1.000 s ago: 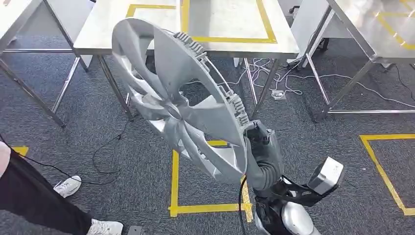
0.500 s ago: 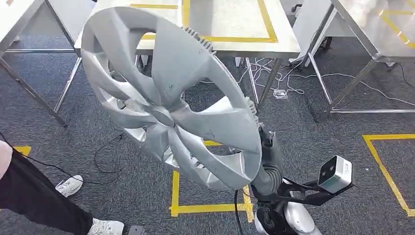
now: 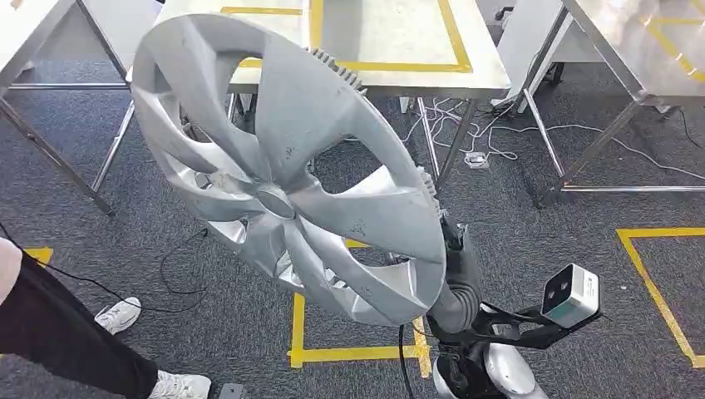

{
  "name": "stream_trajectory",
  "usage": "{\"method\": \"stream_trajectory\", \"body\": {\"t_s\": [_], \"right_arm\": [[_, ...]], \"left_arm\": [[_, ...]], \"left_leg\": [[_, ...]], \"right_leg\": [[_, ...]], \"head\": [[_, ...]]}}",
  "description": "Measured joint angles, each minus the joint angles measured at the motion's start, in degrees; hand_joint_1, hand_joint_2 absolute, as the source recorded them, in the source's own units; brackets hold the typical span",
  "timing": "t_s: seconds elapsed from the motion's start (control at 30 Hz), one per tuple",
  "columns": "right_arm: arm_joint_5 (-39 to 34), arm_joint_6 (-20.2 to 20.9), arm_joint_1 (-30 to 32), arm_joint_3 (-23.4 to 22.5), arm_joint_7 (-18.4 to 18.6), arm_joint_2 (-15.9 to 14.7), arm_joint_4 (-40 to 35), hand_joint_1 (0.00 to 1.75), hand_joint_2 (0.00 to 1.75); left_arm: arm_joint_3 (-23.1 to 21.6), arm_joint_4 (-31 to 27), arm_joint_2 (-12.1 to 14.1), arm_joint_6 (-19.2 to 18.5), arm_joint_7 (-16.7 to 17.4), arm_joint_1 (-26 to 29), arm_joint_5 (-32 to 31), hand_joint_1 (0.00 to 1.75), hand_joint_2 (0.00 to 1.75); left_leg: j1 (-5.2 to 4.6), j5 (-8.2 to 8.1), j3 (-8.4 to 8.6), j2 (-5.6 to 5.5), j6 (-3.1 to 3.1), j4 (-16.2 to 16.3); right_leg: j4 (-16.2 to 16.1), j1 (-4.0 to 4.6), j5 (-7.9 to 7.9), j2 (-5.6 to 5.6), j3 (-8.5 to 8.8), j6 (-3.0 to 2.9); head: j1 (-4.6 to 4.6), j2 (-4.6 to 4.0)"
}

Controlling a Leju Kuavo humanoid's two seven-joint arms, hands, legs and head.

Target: Take the parts from the cabinet and place them on the table.

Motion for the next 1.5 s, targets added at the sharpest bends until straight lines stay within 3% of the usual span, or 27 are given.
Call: {"method": "stream_trajectory", "body": {"t_s": [0.43,0.73,1.5], "right_arm": [[-2.8,2.7,-0.9,0.1,0.1,-0.1,0.3,1.75,1.75],[-9.0,9.3,-1.7,0.2,0.0,0.0,0.6,1.75,1.75],[-10.9,11.2,-1.9,0.4,0.0,0.0,1.1,1.75,1.75]], "left_arm": [[0.0,0.0,-0.6,0.4,-0.3,0.0,1.5,0.0,0.0],[0.0,0.0,-0.6,0.0,0.1,0.0,1.3,0.0,0.0],[0.0,0.0,-0.6,-0.1,0.0,0.0,1.3,0.0,0.0]], "left_leg": [[0.0,0.0,0.01,0.06,0.0,0.0],[0.0,0.0,0.0,0.13,0.0,0.0],[0.0,0.0,0.03,0.19,0.0,0.0]], "right_leg": [[0.0,0.01,0.0,0.0,0.0,0.0],[0.0,0.0,0.0,0.0,0.01,0.0],[0.0,0.0,0.0,0.01,0.02,0.0]], "head": [[-0.04,0.0],[0.0,0.0],[0.0,0.0]]}}
